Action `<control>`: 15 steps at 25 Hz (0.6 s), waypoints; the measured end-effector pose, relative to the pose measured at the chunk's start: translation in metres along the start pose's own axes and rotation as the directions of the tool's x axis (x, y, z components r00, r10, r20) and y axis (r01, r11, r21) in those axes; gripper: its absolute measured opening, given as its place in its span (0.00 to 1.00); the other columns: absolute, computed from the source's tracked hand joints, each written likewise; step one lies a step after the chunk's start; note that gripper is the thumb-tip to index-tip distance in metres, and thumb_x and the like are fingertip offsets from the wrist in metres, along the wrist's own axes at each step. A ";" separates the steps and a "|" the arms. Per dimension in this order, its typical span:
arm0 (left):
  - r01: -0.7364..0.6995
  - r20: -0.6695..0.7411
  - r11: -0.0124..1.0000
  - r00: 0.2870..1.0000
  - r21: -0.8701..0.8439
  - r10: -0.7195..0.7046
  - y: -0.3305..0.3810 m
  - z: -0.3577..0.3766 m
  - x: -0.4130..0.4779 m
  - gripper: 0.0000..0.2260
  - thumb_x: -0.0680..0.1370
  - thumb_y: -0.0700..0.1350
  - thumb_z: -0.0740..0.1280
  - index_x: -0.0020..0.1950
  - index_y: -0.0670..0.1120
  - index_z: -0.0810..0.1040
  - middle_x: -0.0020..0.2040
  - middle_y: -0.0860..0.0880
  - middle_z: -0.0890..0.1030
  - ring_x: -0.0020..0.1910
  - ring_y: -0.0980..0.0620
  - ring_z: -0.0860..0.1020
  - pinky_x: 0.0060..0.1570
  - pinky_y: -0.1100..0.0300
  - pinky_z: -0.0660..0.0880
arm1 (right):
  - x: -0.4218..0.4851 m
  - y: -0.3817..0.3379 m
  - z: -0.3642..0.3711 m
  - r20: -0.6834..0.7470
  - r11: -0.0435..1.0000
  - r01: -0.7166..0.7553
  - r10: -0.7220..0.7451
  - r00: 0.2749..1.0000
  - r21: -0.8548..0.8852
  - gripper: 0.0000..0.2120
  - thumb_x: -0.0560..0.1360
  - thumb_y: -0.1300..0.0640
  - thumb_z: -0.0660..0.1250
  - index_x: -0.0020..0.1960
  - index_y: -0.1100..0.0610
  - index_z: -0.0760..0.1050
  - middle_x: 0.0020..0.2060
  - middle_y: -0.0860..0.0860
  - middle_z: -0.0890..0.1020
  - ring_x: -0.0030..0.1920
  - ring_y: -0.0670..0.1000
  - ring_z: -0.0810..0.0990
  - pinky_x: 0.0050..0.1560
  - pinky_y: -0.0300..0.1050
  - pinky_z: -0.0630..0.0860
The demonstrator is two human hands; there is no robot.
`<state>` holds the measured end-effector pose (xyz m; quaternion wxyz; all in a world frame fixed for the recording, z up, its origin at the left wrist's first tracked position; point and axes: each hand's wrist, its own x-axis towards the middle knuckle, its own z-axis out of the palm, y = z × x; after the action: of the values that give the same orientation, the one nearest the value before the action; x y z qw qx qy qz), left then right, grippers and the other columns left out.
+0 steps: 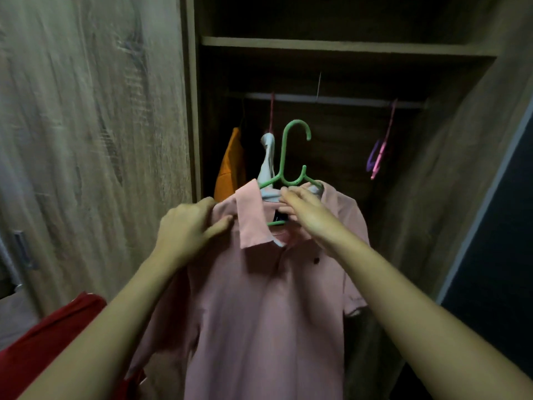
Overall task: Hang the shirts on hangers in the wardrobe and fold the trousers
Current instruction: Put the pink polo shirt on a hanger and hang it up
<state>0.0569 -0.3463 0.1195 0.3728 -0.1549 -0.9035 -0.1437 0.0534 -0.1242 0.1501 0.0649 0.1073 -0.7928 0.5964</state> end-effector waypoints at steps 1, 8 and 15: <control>0.009 0.005 1.000 1.000 0.023 -0.009 0.012 0.006 0.007 0.27 0.69 0.68 0.52 0.42 0.45 0.71 0.40 0.39 0.81 0.41 0.35 0.78 0.34 0.51 0.69 | 0.014 -0.002 0.001 -0.001 0.993 -0.048 0.048 0.999 0.111 0.10 0.78 0.47 0.59 0.52 0.50 0.76 0.43 0.45 0.81 0.51 0.49 0.80 0.60 0.49 0.74; 0.181 0.151 0.983 0.971 0.026 -0.183 0.096 0.038 0.073 0.14 0.76 0.56 0.62 0.51 0.45 0.73 0.50 0.42 0.79 0.51 0.37 0.76 0.40 0.52 0.67 | 0.090 -0.020 -0.040 -0.177 0.911 -0.012 0.093 0.980 0.413 0.15 0.77 0.52 0.63 0.32 0.56 0.71 0.20 0.47 0.76 0.26 0.44 0.76 0.39 0.41 0.73; 0.202 0.272 0.896 0.957 -0.395 -0.096 0.140 0.063 0.133 0.18 0.74 0.46 0.64 0.64 0.50 0.74 0.57 0.46 0.80 0.58 0.45 0.75 0.56 0.55 0.72 | 0.168 -0.011 -0.088 -0.143 0.959 0.105 -0.068 0.987 0.264 0.05 0.70 0.67 0.63 0.36 0.61 0.72 0.26 0.52 0.74 0.27 0.47 0.72 0.29 0.37 0.69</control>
<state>-0.0184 -0.1725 0.1927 0.2039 -0.1774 -0.9000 -0.3420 -0.1084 -0.0586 0.2242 0.1282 0.1099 -0.6925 0.7014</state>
